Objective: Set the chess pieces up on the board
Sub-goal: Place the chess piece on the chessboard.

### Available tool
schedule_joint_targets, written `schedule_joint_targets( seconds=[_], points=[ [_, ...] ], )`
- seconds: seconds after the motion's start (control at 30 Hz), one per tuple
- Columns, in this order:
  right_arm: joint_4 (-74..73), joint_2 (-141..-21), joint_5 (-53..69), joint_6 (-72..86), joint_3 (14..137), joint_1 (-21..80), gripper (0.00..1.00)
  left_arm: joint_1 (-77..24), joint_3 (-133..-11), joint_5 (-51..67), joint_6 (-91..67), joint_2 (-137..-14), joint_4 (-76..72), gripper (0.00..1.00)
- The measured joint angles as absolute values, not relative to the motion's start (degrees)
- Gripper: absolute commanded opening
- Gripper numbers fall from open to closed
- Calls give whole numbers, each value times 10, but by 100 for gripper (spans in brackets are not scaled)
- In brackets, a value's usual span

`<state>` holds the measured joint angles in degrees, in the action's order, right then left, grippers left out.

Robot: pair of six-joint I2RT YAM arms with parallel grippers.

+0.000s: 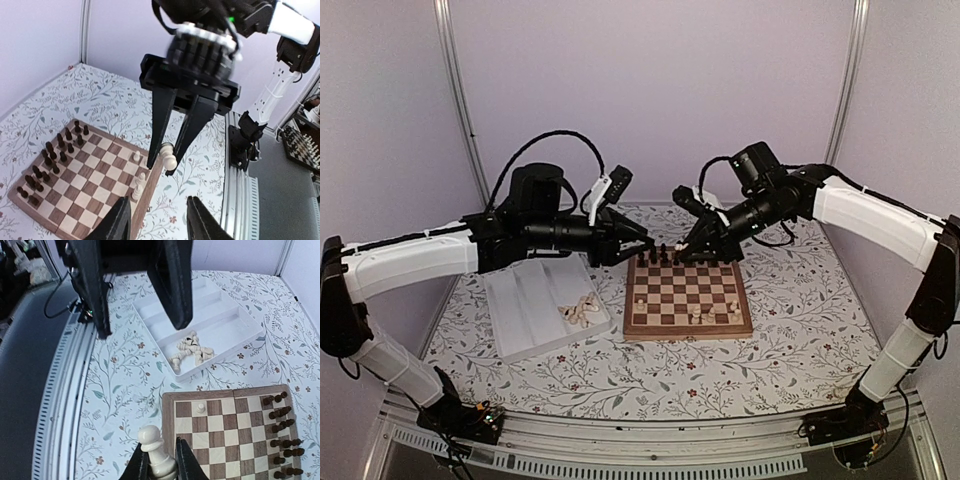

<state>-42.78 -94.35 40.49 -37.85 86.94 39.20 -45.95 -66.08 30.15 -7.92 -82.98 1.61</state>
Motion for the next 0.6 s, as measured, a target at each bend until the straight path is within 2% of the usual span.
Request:
schedule_joint_targets(
  seconds=[0.23, 0.43, 0.6],
  points=[
    [-423, -943, 563, -309, 867, 337, 10, -540, -637, 207, -42, -836, -90, 43],
    [-422, -943, 607, -292, 865, 337, 11, -554, -656, 184, -18, -860, -114, 42],
    [-421, -943, 617, -290, 861, 337, 12, -555, -674, 180, -11, -887, -118, 36]
  ],
)
